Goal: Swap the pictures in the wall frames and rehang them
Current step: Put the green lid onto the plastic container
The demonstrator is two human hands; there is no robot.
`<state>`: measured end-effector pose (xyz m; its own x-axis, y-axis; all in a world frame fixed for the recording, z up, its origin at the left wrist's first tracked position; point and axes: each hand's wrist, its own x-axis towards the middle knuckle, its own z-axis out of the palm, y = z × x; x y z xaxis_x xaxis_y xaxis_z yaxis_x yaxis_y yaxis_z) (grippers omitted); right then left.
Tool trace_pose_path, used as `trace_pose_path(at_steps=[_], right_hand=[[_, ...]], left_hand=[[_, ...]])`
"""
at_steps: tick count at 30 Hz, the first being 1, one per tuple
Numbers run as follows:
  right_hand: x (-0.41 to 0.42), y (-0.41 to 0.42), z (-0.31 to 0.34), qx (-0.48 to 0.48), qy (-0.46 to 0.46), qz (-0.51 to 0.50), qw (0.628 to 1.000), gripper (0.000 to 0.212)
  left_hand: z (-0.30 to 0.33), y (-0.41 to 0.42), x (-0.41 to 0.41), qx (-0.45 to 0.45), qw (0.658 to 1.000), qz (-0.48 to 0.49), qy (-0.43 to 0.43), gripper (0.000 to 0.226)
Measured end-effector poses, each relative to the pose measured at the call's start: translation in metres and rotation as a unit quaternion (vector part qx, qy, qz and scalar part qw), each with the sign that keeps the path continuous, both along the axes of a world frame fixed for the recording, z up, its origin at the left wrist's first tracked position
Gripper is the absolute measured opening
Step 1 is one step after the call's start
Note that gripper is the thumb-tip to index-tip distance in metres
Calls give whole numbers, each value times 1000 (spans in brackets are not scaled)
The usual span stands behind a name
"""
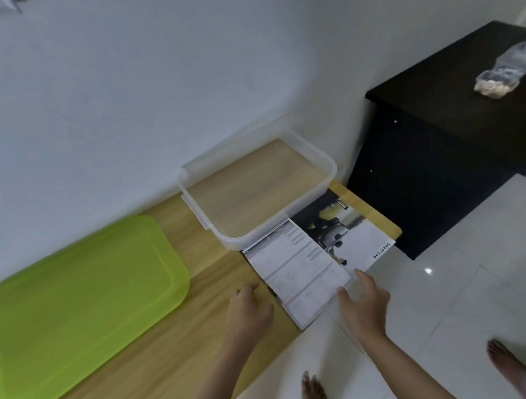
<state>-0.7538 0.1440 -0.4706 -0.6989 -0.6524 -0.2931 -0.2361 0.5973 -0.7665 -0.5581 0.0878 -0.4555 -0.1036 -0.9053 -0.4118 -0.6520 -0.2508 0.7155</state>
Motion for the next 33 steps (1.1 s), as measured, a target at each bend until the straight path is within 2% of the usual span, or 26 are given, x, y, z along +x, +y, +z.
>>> trace_pose_path(at_steps=[2, 7, 15, 19, 24, 29, 33], right_hand=[[-10, -4, -4, -5, -53, 4, 999, 48], [-21, -14, -14, -18, -92, 16, 995, 48], [-35, -13, -18, -47, -157, 2, 986, 53], [-40, -8, -20, -71, -205, -27, 976, 60], [-44, 1, -15, -117, -218, -50, 968, 85], [-52, 10, -8, -140, -210, -53, 966, 87], [-63, 20, 3, -169, -185, -66, 966, 89]], left_hand=[[-2, -3, -18, 1, 1000, 16, -2, 50], [-7, -11, -45, -8, 996, 89, -6, 46], [-8, -14, -69, 38, 967, 237, 86, 35], [-8, -10, -74, 25, 962, 250, 105, 34], [-6, 2, -80, 17, 959, 254, 124, 44], [-8, 16, -92, -2, 957, 254, 142, 58], [0, 23, -110, -27, 959, 230, 162, 61]])
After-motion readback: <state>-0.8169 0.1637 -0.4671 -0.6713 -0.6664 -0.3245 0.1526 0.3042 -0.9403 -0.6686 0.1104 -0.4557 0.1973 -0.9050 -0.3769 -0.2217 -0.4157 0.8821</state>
